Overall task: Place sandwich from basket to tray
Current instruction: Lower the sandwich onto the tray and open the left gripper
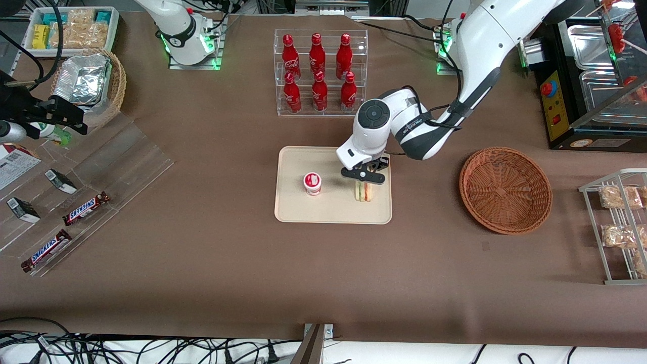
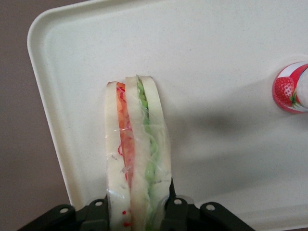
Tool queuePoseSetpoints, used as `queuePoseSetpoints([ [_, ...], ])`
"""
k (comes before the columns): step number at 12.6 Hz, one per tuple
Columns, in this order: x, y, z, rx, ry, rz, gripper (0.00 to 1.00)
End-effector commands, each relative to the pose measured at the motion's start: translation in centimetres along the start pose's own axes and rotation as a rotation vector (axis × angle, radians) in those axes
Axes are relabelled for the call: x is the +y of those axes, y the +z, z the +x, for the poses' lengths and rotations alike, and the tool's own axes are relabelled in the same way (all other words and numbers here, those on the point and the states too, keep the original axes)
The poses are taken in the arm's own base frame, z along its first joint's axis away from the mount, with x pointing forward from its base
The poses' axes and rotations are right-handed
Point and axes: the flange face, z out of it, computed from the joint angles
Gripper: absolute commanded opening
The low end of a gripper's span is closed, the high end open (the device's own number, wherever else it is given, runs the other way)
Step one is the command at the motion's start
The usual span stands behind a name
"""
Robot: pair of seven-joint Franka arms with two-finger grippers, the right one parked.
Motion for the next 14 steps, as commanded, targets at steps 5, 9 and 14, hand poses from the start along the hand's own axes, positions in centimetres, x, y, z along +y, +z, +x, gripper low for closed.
queuePoseSetpoints([
  [5,-3.4,-6.0,2.5,0.080,-0.175,0.059,1.00],
  [9,-10.0,-12.7,5.7,0.115,-0.333,0.129,1.00],
  [14,-15.7,-17.8,8.8,0.125,-0.461,0.106,1.00],
])
